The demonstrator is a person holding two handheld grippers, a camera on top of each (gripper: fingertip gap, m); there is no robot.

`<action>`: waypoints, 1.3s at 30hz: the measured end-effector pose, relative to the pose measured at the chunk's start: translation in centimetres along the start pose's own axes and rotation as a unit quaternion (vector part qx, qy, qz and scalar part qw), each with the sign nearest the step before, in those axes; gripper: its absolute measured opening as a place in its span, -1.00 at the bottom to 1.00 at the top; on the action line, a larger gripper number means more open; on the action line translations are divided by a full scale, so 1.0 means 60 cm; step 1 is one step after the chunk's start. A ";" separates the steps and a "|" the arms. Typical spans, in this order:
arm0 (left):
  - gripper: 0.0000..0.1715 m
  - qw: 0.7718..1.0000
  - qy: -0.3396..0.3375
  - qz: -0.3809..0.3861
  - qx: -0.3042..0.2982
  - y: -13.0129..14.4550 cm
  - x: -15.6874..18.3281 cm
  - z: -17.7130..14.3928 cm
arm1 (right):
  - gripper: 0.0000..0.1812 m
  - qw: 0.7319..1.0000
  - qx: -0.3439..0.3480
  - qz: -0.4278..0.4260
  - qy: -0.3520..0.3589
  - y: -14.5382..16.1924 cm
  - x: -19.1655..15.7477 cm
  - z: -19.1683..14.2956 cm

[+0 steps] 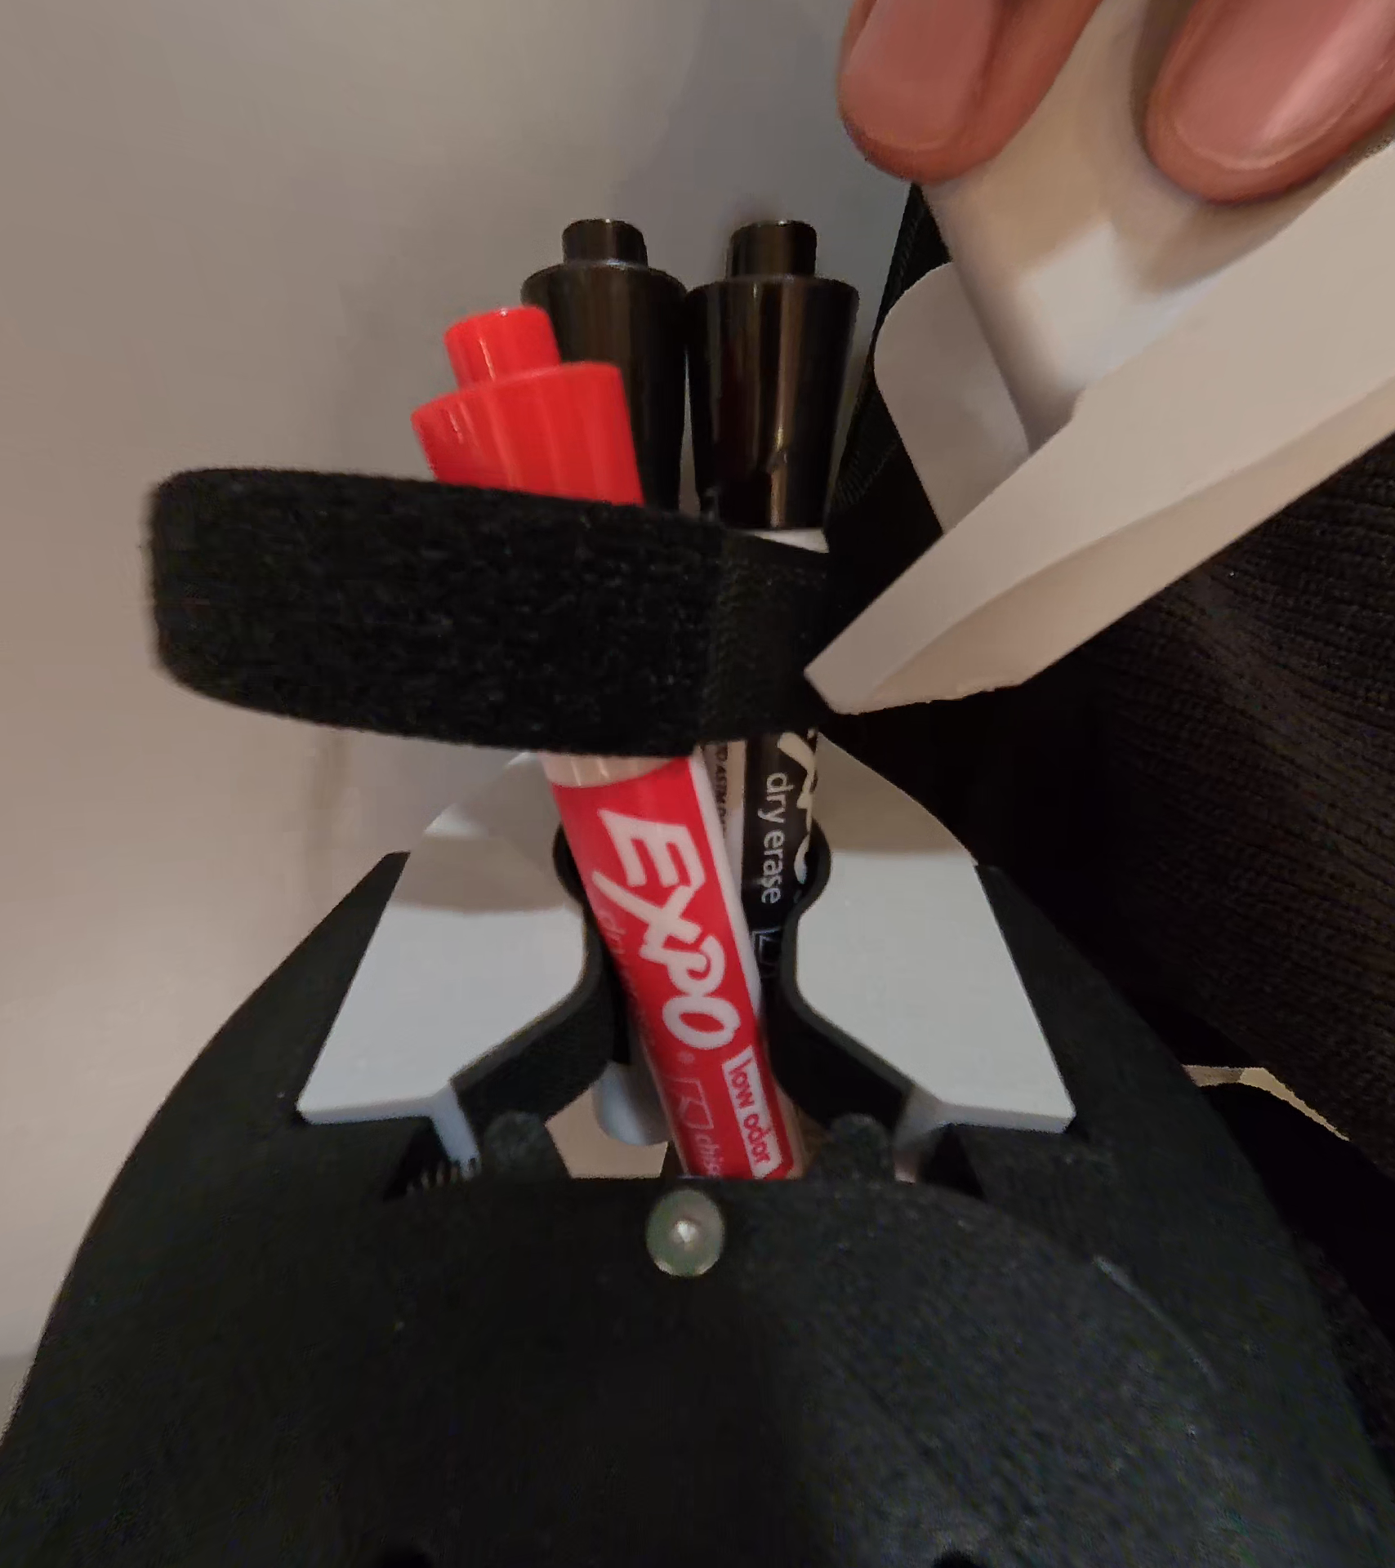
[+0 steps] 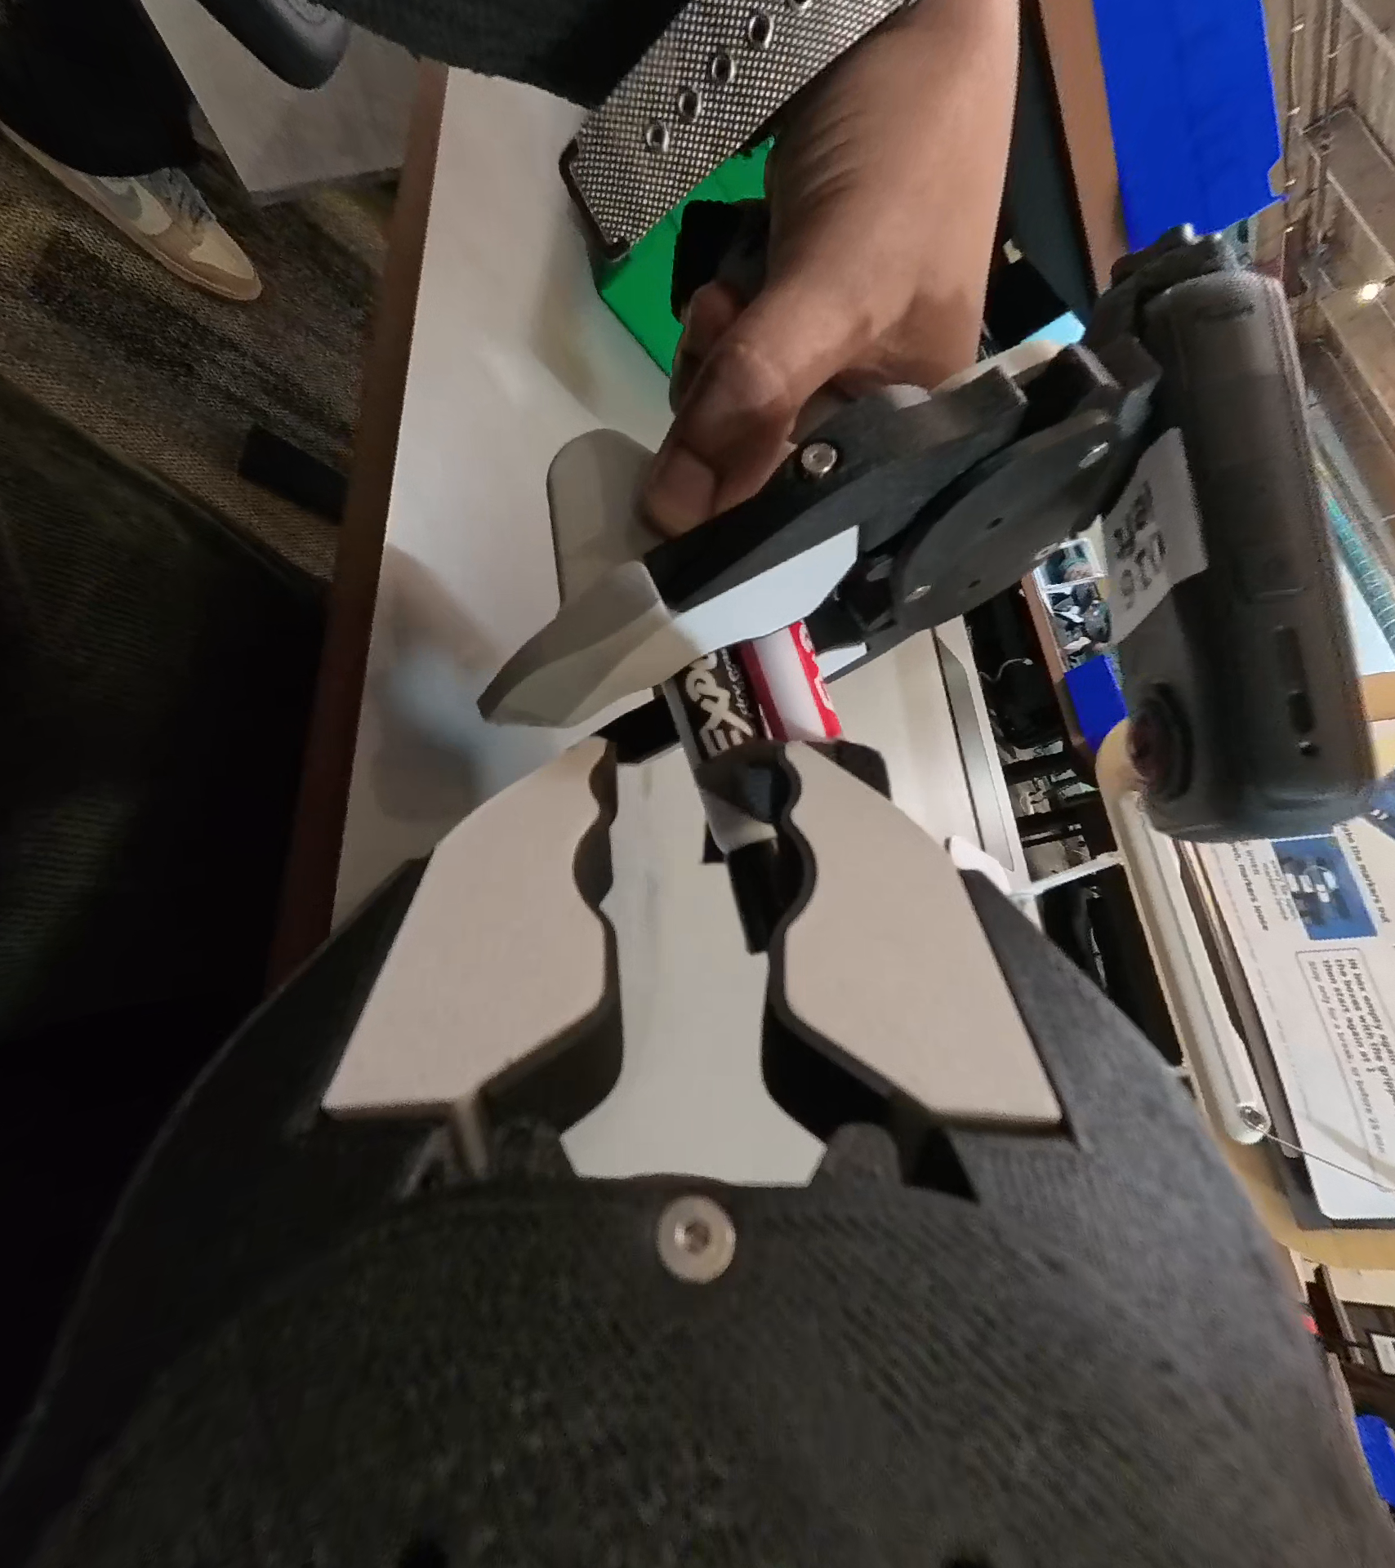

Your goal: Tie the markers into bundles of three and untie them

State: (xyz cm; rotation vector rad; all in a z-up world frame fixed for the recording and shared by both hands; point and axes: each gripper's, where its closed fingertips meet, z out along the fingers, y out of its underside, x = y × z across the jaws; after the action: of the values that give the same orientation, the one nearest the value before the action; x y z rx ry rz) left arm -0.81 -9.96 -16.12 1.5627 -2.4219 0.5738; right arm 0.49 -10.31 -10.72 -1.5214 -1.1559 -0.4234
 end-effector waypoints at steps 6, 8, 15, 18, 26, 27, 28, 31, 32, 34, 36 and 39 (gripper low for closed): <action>-0.51 1.000 -0.018 0.004 -0.004 0.000 -0.006 -0.003 | -0.62 1.000 0.004 0.007 -0.014 -0.003 -0.008 0.000; -0.51 1.000 -0.019 0.004 -0.002 0.001 -0.008 -0.004 | -0.63 1.000 0.005 0.006 -0.022 -0.004 -0.012 -0.001; -0.50 1.000 -0.028 0.003 0.004 0.001 -0.012 -0.010 | -0.65 0.999 0.003 -0.002 -0.038 -0.005 -0.025 -0.001; -0.50 0.999 -0.034 0.006 0.004 0.000 -0.013 -0.012 | -0.64 0.999 0.008 0.004 -0.033 -0.009 -0.020 -0.003; -0.50 0.999 -0.040 0.007 0.000 0.000 -0.014 -0.012 | -0.63 1.000 0.021 -0.010 0.004 -0.016 -0.001 -0.007; -0.50 0.999 -0.040 0.007 -0.001 0.000 -0.014 -0.012 | -0.63 1.000 0.019 -0.014 0.008 -0.015 0.001 -0.007; -0.50 0.999 -0.040 0.007 -0.001 0.000 -0.014 -0.012 | -0.64 1.000 0.017 -0.020 0.016 -0.014 0.004 -0.007; -0.50 0.999 -0.039 0.007 -0.003 0.001 -0.013 -0.010 | -0.81 0.997 0.010 -0.045 0.054 -0.011 0.021 -0.009; -0.50 0.999 -0.039 0.006 -0.004 0.001 -0.014 -0.010 | -0.92 0.997 0.011 -0.050 0.063 -0.012 0.027 -0.010; -0.50 0.999 -0.038 0.006 -0.006 0.002 -0.015 -0.008 | -0.98 0.996 0.008 -0.047 0.078 -0.012 0.036 -0.012; -0.50 0.999 -0.037 0.005 -0.008 0.002 -0.015 -0.006 | -0.98 0.994 -0.001 -0.046 0.097 -0.009 0.050 -0.014; -0.50 0.999 -0.046 0.004 -0.014 0.004 -0.020 -0.004 | -0.98 0.991 -0.008 -0.035 0.125 -0.003 0.073 -0.022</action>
State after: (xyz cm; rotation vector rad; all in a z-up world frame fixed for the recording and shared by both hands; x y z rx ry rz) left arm -0.56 -8.78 -16.43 1.6010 -2.4928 0.4768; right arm 2.71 -9.61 -6.81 -1.3991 -1.0118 -0.6538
